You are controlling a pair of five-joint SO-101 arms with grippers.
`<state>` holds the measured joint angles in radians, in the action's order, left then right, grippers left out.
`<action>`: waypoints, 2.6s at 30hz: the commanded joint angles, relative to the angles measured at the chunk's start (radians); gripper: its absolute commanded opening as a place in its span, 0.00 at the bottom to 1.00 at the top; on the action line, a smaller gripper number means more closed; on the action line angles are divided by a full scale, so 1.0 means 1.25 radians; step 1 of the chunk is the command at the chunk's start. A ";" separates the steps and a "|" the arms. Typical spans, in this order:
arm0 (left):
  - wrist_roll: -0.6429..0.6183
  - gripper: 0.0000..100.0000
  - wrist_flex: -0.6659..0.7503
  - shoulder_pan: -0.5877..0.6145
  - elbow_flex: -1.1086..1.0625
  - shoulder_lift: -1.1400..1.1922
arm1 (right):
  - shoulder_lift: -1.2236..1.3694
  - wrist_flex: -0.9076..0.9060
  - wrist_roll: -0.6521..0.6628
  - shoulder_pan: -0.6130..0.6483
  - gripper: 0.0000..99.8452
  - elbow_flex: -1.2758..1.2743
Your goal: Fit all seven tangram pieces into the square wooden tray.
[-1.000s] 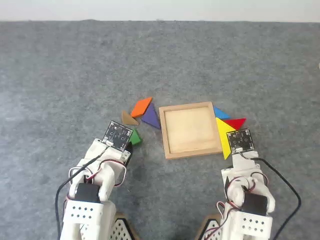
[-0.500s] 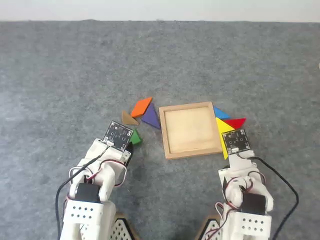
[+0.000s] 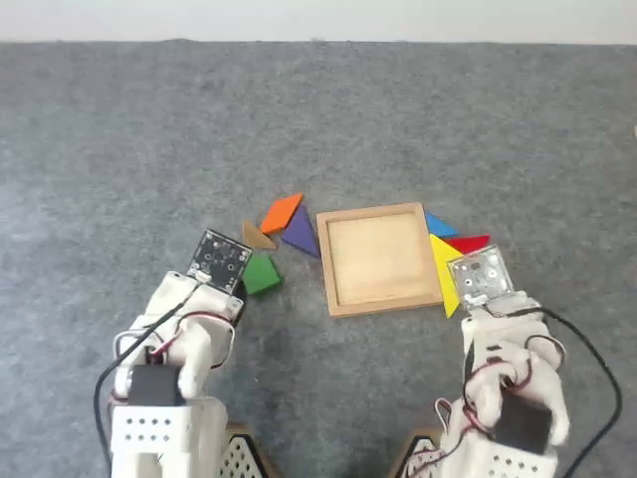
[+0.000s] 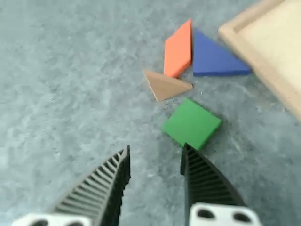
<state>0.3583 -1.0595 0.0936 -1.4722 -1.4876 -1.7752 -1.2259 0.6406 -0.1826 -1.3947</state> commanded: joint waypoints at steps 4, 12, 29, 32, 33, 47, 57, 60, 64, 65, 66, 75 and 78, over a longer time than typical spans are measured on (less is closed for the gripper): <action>-0.009 0.19 -0.085 0.006 0.223 0.079 | 0.440 -0.013 -0.032 0.105 0.04 0.291; -0.090 0.24 -0.099 0.012 0.548 0.627 | 1.049 0.074 -0.152 0.120 0.04 0.516; -0.228 0.25 0.036 0.169 0.762 1.143 | 1.292 0.234 -0.260 0.208 0.30 0.530; -0.228 0.25 0.036 0.169 0.762 1.145 | 1.319 0.284 -0.260 0.203 0.30 0.533; -0.228 0.25 0.036 0.169 0.760 1.146 | 1.328 0.303 -0.258 0.203 0.30 0.535; -0.228 0.25 0.036 0.174 0.760 1.146 | 1.372 0.343 -0.250 0.111 0.28 0.574; -0.228 0.25 0.036 0.174 0.760 1.148 | 1.372 0.407 -0.223 0.078 0.24 0.587; -0.228 0.25 0.036 0.174 0.759 1.148 | 1.363 0.425 -0.182 0.073 0.24 0.588; -0.228 0.25 0.076 0.172 0.733 1.148 | 1.336 0.420 -0.178 0.079 0.24 0.594; -0.228 0.25 0.091 0.172 0.726 1.148 | 1.325 0.420 -0.179 0.080 0.24 0.595; -0.228 0.25 0.101 0.172 0.721 1.148 | 1.315 0.420 -0.179 0.084 0.24 0.598; -0.228 0.25 0.102 0.171 0.717 1.146 | 1.330 0.460 -0.163 0.082 0.24 0.660; -0.228 0.25 0.102 0.172 0.717 1.146 | 1.372 0.434 -0.098 0.088 0.24 0.664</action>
<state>0.0852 -0.9521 0.3053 -0.5808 -0.0483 -0.0629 -0.6767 0.4335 -0.0767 -0.6214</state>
